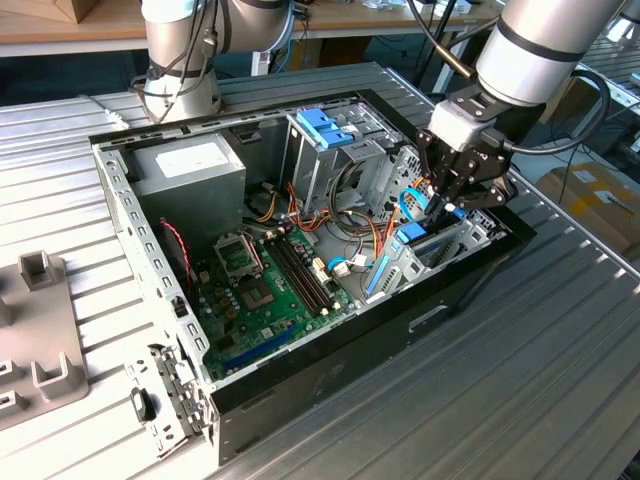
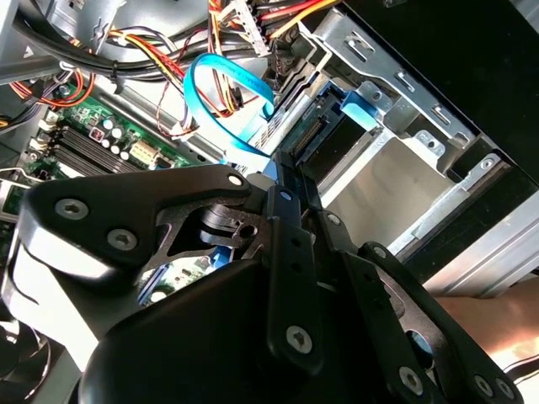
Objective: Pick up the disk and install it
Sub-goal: 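Insert the first disk wire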
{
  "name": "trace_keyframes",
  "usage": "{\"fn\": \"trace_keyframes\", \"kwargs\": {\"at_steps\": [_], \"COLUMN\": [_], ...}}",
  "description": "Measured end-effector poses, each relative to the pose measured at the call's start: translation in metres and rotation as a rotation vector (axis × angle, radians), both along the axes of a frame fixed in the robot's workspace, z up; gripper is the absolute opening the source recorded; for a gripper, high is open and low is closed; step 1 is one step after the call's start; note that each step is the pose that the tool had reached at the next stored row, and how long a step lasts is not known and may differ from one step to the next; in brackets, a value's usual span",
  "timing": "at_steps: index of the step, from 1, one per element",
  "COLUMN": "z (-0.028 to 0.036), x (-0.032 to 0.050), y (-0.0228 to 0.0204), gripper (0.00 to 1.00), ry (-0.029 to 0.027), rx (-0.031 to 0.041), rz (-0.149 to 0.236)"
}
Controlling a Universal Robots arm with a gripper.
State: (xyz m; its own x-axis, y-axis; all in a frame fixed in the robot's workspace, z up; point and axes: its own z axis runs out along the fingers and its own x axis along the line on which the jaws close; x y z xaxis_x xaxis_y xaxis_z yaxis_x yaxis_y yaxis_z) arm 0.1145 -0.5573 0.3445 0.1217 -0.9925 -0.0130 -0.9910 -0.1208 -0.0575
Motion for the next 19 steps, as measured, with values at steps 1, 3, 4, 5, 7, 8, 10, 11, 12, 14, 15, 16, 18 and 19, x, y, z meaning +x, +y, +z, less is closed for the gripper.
{"fn": "trace_keyframes", "kwargs": {"at_steps": [1,3,4,5,7,8,10,11,12,14,15,16,18,19], "z": [-0.0002,-0.0007,-0.0009,-0.0009,-0.0013,-0.0016,-0.0016,-0.0017,-0.0018,-0.0018,-0.0018,-0.0023,-0.0020,-0.0019], "x": [0.0000,-0.0001,-0.0002,-0.0002,-0.0002,-0.0002,-0.0002,-0.0002,-0.0002,-0.0002,-0.0002,-0.0002,-0.0002,-0.0002], "y": [0.0000,-0.0002,-0.0002,-0.0002,-0.0002,-0.0002,-0.0002,-0.0002,-0.0002,-0.0002,-0.0002,-0.0002,-0.0002,-0.0002], "gripper": [0.16,0.16,0.16,0.16,0.16,0.16,0.16,0.16,0.16,0.16,0.16,0.17,0.23,0.29], "ry": [0.0000,0.0000,0.0000,0.0000,0.0000,0.0000,0.0000,0.0000,0.0000,0.0000,0.0000,-0.0001,0.0000,0.0000], "rx": [0.0001,-0.0001,-0.0001,-0.0002,-0.0008,-0.0012,-0.0014,-0.0013,-0.0012,-0.0013,-0.0014,-0.0005,-0.0013,-0.0015], "rz": [0.000,0.000,0.000,0.000,0.000,0.000,0.000,0.000,0.000,0.000,0.000,0.000,0.000,0.000]}}
